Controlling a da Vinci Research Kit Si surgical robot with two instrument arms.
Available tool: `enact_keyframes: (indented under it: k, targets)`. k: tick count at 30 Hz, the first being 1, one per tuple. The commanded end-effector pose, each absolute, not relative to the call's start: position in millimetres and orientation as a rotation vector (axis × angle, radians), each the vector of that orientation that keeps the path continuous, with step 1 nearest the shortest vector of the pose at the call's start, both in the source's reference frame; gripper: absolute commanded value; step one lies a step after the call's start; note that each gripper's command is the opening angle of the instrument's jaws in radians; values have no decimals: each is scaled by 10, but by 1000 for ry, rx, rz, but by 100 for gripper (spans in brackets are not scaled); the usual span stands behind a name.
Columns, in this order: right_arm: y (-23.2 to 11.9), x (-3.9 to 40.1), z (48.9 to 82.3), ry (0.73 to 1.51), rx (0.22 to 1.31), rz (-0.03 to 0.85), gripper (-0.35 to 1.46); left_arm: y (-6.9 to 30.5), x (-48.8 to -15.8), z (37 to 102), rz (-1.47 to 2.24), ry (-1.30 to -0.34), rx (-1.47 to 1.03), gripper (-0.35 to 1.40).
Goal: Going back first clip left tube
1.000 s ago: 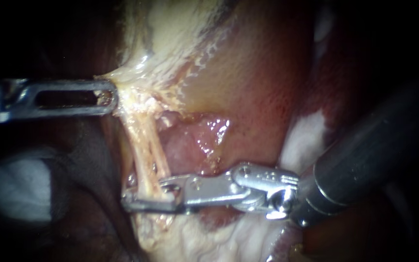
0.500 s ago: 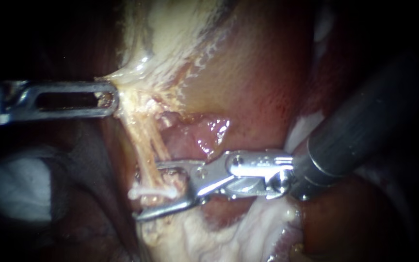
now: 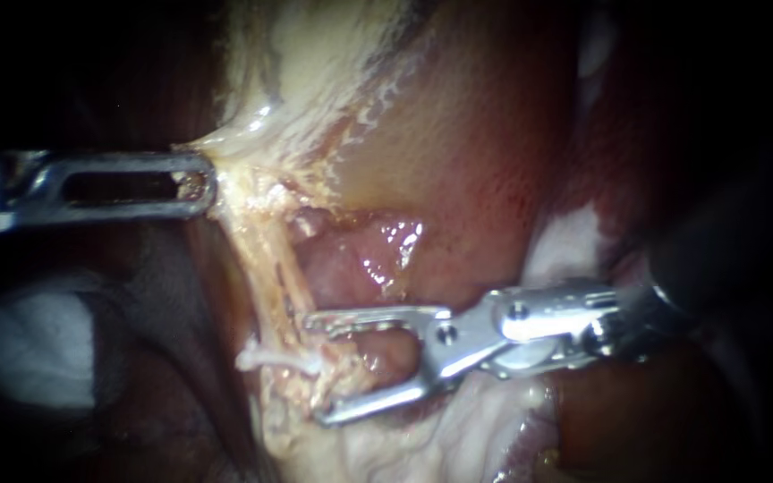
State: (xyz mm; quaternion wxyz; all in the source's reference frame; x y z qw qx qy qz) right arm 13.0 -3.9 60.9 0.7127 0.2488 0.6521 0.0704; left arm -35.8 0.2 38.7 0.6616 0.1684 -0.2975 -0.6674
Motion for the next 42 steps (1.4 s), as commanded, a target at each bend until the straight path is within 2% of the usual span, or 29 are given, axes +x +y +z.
enact_keyframes:
  k: [1,7,14,22,29,42]
  targets:
    - [-31,119,604,1452,541,137,60,3,-358,388,-1508,-673,381,-35]
    - [0,64,582,1448,482,113,60,2,-359,390,-1508,-674,380,-35]
    - [15,33,560,1456,465,97,60,1,-361,392,-1509,-675,378,-35]
    - [16,20,549,1460,464,84,60,-8,-373,408,-1503,-681,383,-35]
    - [15,16,548,1461,466,82,60,-28,-414,452,-1483,-700,411,-35]
    - [15,13,542,1468,462,80,60,-18,-457,463,-1482,-709,420,-35]
